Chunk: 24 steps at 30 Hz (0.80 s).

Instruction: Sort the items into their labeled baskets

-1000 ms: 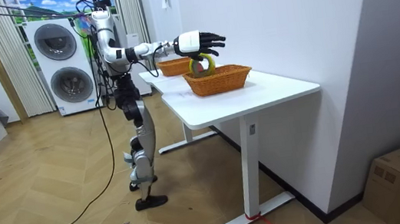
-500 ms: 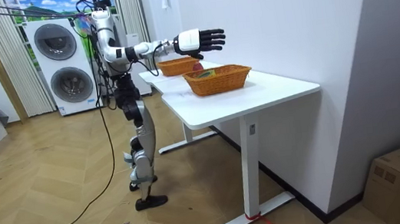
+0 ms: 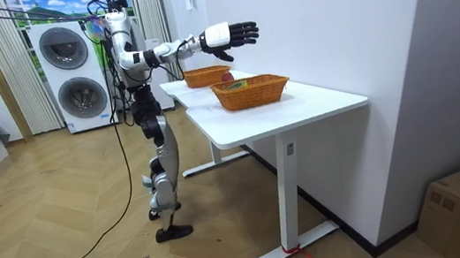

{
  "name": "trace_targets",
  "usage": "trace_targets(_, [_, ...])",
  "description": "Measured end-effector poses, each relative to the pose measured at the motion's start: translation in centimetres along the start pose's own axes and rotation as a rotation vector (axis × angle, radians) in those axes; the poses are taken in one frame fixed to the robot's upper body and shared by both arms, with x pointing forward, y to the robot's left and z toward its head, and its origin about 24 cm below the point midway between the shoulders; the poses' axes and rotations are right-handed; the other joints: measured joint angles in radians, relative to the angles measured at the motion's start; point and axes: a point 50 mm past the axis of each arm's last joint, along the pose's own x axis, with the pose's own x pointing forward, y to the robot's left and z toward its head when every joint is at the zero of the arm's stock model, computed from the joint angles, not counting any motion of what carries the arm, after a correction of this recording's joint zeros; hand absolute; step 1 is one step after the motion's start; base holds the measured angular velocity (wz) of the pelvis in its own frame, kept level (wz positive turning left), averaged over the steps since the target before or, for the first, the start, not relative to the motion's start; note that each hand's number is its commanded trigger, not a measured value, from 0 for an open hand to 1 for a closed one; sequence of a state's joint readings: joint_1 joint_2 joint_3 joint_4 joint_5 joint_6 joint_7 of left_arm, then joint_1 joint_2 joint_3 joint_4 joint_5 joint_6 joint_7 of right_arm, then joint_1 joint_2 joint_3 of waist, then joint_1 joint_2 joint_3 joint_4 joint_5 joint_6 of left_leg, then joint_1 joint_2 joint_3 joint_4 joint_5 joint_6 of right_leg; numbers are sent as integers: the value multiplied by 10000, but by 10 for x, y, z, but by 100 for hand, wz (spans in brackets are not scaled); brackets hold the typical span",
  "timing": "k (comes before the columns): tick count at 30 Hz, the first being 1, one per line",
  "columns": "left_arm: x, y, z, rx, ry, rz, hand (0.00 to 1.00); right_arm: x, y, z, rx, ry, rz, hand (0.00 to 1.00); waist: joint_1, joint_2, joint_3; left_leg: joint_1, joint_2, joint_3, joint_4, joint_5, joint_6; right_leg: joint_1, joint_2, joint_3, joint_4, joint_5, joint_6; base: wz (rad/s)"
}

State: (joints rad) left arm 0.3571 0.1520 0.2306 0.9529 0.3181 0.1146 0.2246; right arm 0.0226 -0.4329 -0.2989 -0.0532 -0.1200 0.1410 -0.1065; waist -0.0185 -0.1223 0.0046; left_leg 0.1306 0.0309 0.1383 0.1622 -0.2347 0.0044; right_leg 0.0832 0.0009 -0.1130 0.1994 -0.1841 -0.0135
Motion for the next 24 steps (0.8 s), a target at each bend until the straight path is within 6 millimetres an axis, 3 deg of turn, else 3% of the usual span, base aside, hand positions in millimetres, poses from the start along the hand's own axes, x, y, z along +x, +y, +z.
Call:
trace_targets(6, [1,1,8,-31,-284,45,0,4,-1,29,499,-1206,256,0,100,-63,11,-35,1,-27,39,-1,-1,-39,-2,-19,35,-1,1,0])
trace_targets(12, [1,3,9,-34,-384,93,0,5,1,32,958,-1339,551,0,515,-148,-35,18,-5,-48,49,-1,-1,30,-12,-39,33,0,0,0])
trace_targets(17, [1,2,6,-7,-243,58,0,14,2,48,1051,-1896,531,0,607,-99,-21,-121,-25,-223,93,1,2,12,-60,-277,51,0,0,10])
trace_targets(24, [2,4,12,22,-371,107,0,20,20,69,701,-2630,1192,0,843,-68,-5,-350,-71,-643,362,6,0,13,-103,-575,29,0,0,13])
